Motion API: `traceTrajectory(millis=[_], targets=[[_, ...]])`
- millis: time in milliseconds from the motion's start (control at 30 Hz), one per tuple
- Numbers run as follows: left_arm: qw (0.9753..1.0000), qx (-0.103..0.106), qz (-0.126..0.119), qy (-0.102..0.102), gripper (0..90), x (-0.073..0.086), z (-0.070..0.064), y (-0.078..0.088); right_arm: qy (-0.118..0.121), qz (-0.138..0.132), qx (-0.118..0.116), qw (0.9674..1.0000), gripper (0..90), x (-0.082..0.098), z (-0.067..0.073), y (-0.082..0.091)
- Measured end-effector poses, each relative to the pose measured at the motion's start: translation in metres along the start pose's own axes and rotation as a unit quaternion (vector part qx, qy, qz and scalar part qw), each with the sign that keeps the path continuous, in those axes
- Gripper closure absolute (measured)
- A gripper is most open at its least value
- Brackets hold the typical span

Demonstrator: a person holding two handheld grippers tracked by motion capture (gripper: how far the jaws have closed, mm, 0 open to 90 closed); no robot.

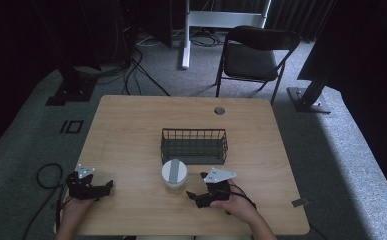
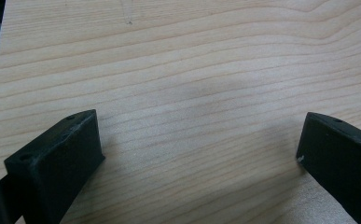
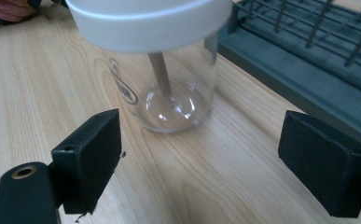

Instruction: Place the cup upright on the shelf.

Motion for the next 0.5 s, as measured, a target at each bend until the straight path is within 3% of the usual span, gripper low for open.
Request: traceTrajectory(millis=[500], targets=[[1.0,0.0,0.0,0.001,0.1,0.0,0.0,0.0,0.009,-0.014,-0.022,0.9996,13.1,-0.016,0.011,-0.015]])
Point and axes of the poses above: each handheld gripper's, and its own axes: y roughly backward along the jaws, x roughly out of its underside, z roughly to its left, the point moved 10 cm from there along -y, roughly forward along the jaws, and after that the axes turned 7 degrees about y, right-handed, at the moved point
